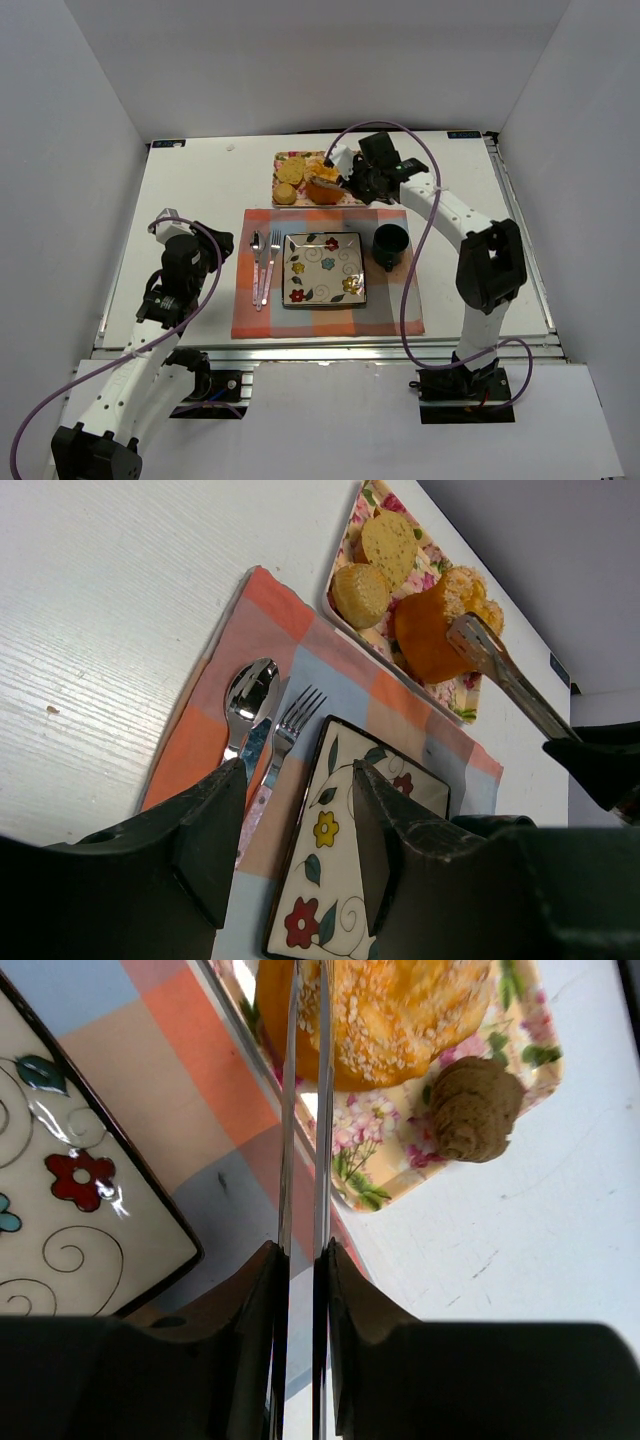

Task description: Place the bread

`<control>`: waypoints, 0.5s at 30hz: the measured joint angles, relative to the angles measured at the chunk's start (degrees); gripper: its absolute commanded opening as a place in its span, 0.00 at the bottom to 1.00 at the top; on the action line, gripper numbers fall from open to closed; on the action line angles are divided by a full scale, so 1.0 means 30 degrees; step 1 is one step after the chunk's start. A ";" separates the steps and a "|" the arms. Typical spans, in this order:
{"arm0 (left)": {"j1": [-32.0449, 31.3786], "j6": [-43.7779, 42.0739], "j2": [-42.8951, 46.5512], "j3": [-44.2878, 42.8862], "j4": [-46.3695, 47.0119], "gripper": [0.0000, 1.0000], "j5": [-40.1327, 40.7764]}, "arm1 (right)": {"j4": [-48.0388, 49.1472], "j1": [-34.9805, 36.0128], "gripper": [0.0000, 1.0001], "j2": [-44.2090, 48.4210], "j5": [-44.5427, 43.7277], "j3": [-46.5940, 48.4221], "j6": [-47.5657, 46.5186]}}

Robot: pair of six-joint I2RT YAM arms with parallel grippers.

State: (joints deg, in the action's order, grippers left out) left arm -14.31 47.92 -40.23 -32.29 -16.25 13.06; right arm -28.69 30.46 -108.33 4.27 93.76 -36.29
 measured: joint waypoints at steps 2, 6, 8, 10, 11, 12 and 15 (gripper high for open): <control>0.0000 -0.0007 0.0000 0.0000 0.0000 0.57 0.0007 | 0.0248 0.0000 0.05 0.0707 0.0175 -0.0342 0.0080; 0.0000 0.0000 0.0000 0.0000 0.0000 0.56 0.0000 | 0.0597 0.0000 0.04 0.2739 0.0874 -0.1443 0.0401; 0.0000 0.0007 0.0000 0.0000 0.0000 0.57 0.0007 | 0.0678 0.0000 0.04 0.4007 0.1457 -0.2200 0.0525; 0.0000 0.0000 -0.0007 0.0000 0.0015 0.57 0.0000 | 0.0794 0.0000 0.04 0.5428 0.2259 -0.3308 0.0554; 0.0000 0.0000 -0.0015 0.0000 0.0022 0.57 0.0000 | 0.0852 0.0000 0.04 0.6105 0.2645 -0.3963 0.0554; 0.0000 0.0000 -0.0022 0.0000 0.0058 0.56 0.0000 | 0.0889 0.0000 0.04 0.6914 0.3133 -0.4772 0.0554; 0.0000 0.0000 -0.0058 0.0000 0.0153 0.57 0.0000 | 0.0597 0.0000 0.04 0.8925 0.4408 -0.7031 0.0546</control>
State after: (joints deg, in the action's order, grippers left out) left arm -14.31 47.92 -40.40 -32.29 -15.79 13.06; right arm -26.89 30.46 -81.56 17.50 72.66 -34.65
